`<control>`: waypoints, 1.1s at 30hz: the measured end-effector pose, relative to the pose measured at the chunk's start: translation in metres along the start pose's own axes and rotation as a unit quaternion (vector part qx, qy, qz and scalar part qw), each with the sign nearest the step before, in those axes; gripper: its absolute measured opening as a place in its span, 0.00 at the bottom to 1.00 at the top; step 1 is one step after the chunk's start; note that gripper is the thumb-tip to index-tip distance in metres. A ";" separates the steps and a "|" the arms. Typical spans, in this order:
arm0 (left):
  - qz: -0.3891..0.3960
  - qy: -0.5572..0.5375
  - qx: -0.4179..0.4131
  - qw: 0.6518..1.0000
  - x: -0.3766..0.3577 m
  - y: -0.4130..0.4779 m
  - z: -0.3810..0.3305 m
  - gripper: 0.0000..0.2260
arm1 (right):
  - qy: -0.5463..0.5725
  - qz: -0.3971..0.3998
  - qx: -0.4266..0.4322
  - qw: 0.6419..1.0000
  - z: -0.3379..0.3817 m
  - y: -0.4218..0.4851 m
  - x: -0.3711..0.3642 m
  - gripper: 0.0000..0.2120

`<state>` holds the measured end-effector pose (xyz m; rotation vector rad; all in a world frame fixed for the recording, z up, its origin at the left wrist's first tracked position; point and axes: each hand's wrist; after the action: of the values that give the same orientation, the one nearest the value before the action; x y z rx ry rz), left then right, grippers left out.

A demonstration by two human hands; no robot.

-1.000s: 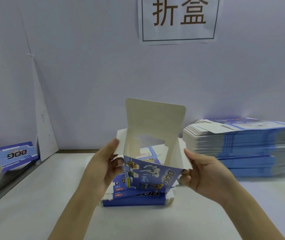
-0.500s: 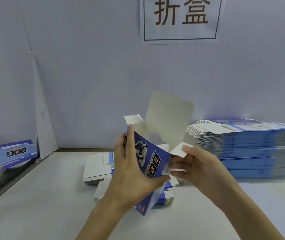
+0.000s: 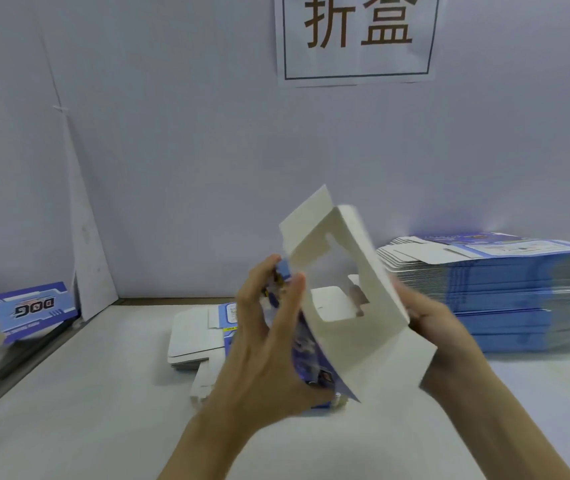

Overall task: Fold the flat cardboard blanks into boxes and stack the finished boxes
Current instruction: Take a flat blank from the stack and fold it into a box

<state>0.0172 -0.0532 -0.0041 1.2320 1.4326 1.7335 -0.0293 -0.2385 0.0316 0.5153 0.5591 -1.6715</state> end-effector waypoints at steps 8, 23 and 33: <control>0.009 0.012 -0.002 1.000 0.013 0.005 0.004 0.64 | 0.020 -0.022 -0.049 0.998 0.008 0.010 0.011 0.19; 0.072 -0.008 0.055 0.996 0.027 0.016 -0.006 0.54 | -0.195 -0.117 0.274 0.934 0.024 -0.002 0.017 0.10; 0.061 -0.017 0.071 0.995 0.021 0.016 -0.010 0.52 | -0.275 -0.163 0.523 0.790 0.014 -0.006 0.012 0.20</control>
<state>0.0011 -0.0440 0.0170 1.4443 1.5112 1.7058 -0.0379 -0.2552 0.0354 0.6745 -0.8391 -2.2651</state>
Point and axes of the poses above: each hand's wrist, its own y-axis towards the middle knuckle, its own x-axis out of the back of the hand, z = x × y, and after that the axes turned 7 degrees about -z, right-handed
